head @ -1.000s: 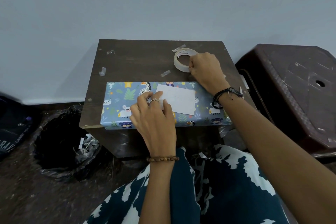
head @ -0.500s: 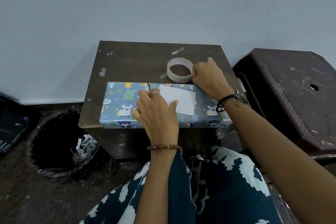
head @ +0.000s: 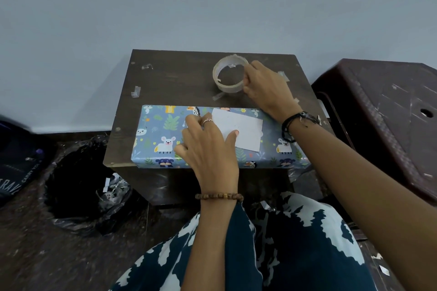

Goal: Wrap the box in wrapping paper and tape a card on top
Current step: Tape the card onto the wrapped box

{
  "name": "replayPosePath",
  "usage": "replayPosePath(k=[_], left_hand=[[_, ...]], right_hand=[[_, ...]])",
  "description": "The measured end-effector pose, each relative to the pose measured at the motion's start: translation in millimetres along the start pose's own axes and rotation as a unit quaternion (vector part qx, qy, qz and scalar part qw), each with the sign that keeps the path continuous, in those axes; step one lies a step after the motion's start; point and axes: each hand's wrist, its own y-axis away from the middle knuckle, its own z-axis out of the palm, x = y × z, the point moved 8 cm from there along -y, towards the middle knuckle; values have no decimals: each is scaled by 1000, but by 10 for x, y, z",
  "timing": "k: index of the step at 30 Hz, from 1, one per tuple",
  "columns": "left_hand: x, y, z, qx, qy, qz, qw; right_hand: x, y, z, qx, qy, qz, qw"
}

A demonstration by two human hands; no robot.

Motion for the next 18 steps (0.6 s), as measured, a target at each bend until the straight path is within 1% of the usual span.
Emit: replayPosePath(k=[6, 8, 11, 13, 18], left_hand=[[22, -35, 21, -31, -31, -5, 999], [28, -33, 24, -39, -28, -9, 999], [37, -27, 25, -43, -31, -9, 999], [40, -25, 14, -41, -29, -10, 999], [69, -33, 17, -52, -44, -14, 998]], right_hand=[[36, -92, 109, -5, 41, 20, 999], [74, -101, 153, -25, 50, 31, 998], [154, -112, 213, -58, 25, 63, 996], [186, -116, 221, -64, 17, 81, 995], [207, -111, 225, -65, 30, 90, 993]])
